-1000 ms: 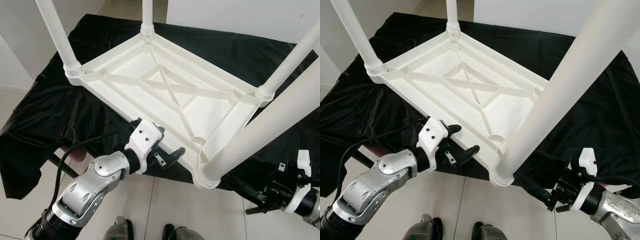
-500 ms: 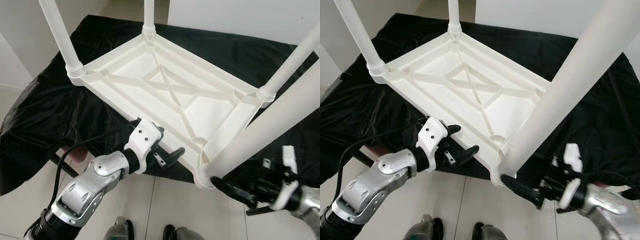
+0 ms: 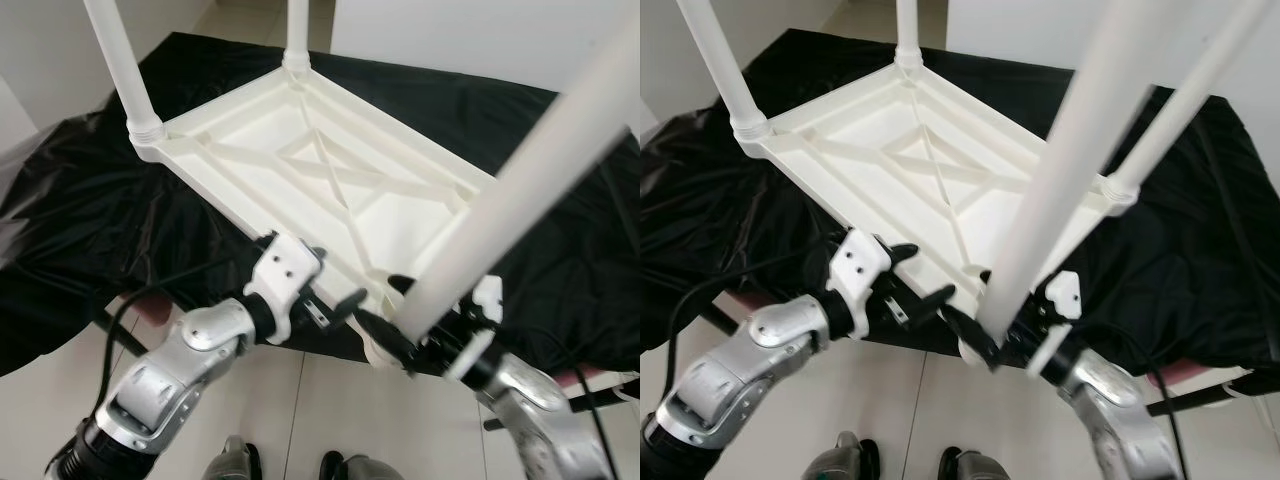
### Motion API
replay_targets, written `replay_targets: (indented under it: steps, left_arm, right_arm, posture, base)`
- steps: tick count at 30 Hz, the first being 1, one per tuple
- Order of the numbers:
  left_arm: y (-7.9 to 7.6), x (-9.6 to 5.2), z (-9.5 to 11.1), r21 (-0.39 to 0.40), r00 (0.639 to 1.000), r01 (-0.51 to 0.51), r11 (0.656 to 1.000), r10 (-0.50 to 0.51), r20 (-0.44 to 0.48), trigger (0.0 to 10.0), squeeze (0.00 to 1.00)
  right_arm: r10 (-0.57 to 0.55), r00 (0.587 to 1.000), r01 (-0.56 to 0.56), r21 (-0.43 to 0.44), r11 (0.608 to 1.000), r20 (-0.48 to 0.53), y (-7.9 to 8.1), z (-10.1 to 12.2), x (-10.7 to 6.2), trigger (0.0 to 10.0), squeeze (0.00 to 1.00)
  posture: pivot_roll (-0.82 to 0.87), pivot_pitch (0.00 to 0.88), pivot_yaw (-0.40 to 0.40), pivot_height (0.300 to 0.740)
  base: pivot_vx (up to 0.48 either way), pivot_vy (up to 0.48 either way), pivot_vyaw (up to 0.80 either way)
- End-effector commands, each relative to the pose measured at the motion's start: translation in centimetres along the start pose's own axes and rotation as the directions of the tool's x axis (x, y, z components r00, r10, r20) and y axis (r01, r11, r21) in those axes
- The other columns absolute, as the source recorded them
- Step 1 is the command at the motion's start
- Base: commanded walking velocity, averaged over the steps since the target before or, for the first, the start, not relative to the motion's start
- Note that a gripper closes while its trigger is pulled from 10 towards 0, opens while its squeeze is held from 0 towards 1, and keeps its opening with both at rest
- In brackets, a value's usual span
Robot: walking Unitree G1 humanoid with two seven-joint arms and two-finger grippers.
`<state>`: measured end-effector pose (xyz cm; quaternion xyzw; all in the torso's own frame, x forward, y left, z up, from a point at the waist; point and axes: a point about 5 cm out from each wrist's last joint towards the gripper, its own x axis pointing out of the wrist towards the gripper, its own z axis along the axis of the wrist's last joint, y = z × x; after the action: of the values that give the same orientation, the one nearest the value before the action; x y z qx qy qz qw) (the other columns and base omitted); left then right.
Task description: Building children table
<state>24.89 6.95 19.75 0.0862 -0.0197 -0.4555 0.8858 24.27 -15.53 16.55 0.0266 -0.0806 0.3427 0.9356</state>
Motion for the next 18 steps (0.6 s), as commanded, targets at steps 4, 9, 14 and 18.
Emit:
replay_targets:
  steps: [4, 9, 14, 18]
  left_arm:
    - [-1.3, 0.1, -0.3, -0.016, 0.995, 0.095, 0.995, -0.095, -0.011, 10.0, 0.00]
    - [-1.6, 0.3, -0.4, -0.014, 0.993, 0.120, 0.993, -0.120, -0.009, 10.0, 0.00]
    - [-1.6, 0.5, -0.7, -0.006, 0.990, 0.142, 0.990, -0.142, -0.011, 10.0, 0.00]
    - [-1.4, 0.7, -0.9, -0.002, 0.989, 0.149, 0.989, -0.149, -0.016, 10.0, 0.00]
  right_arm:
    - [-0.212, 0.977, 0.213, -0.025, 0.977, 0.021, -3.1, 0.3, -0.8, 10.0, 0.00]
    - [-0.531, 0.844, 0.536, -0.077, 0.841, 0.074, -8.3, 1.2, -2.9, 10.0, 0.00]
    - [-0.709, 0.701, 0.711, -0.133, 0.690, 0.075, -11.6, 1.2, -5.0, 10.0, 0.00]
    - [-0.812, 0.577, 0.811, -0.178, 0.558, 0.084, -13.7, 1.4, -6.6, 10.0, 0.00]
  posture:
    - [0.07, 0.171, -0.074, 0.740]
    - [0.06, 0.169, -0.073, 0.740]
    - [0.05, 0.172, -0.074, 0.740]
    - [0.04, 0.173, -0.071, 0.740]
  base:
    - [0.000, 0.000, 0.00]
    - [0.000, 0.000, 0.00]
    - [0.000, 0.000, 0.00]
    - [0.000, 0.000, 0.00]
